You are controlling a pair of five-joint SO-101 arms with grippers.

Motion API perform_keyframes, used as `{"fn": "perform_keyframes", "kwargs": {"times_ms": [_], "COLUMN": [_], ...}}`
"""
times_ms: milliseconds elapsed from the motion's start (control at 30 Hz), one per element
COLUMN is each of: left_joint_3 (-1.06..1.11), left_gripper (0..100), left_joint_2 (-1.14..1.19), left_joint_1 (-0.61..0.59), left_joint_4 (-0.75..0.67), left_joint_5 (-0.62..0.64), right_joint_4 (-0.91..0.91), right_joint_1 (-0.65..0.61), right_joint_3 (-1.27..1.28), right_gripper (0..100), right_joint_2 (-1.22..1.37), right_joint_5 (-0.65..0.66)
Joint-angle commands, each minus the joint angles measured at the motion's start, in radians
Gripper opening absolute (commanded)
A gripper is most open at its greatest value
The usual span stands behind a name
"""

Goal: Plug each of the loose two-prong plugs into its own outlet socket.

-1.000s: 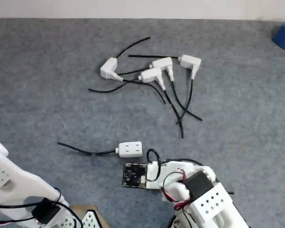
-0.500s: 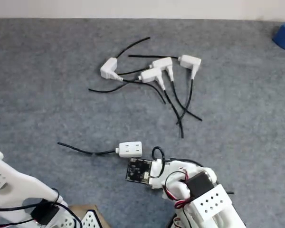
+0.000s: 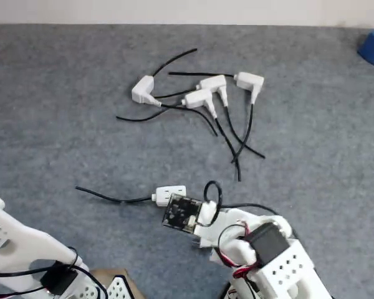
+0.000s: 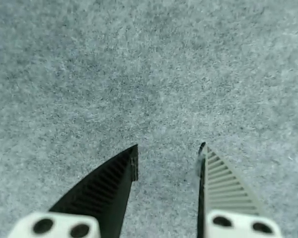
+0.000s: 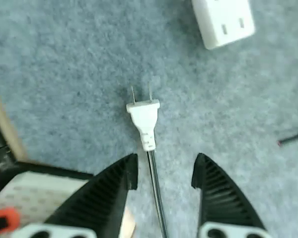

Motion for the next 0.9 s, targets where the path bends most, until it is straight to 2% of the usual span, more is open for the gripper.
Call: {"fn": "perform_keyframes", "kwargs": {"times_ms": [0, 100, 200, 300, 467, 633, 867], "left_joint_3": [-0.025, -0.022, 0.002, 0.005, 0.001, 0.001, -0.001], "left_gripper": [21, 21, 21, 21, 21, 21, 21], "left_joint_2": [-0.061, -0.061, -0.061, -0.061, -0.061, -0.061, -0.061], "left_joint_1": [-0.007, -0.004, -0.004, -0.007, -0.008, -0.002, 0.002], "left_joint_4": [0.009, 0.009, 0.009, 0.003, 0.002, 0.002, 0.002], "left_joint_5": [-0.008, -0.008, -0.009, -0.011, -0.011, -0.011, -0.011], "right_joint_4": [0.087, 0.088, 0.008, -0.073, -0.15, -0.188, -0.334], "right_joint_1": [0.021, 0.021, 0.036, 0.07, 0.131, 0.127, 0.127], "right_joint_3": [-0.159, -0.222, -0.237, -0.236, -0.236, -0.12, 0.116], "right_gripper": [18.3, 18.3, 18.3, 18.3, 18.3, 18.3, 18.3], "right_joint_2": [0.117, 0.222, 0.343, 0.518, 0.734, 0.711, 0.593], "right_joint_5": [-0.118, -0.146, -0.13, -0.072, 0.103, 0.222, 0.298]}}
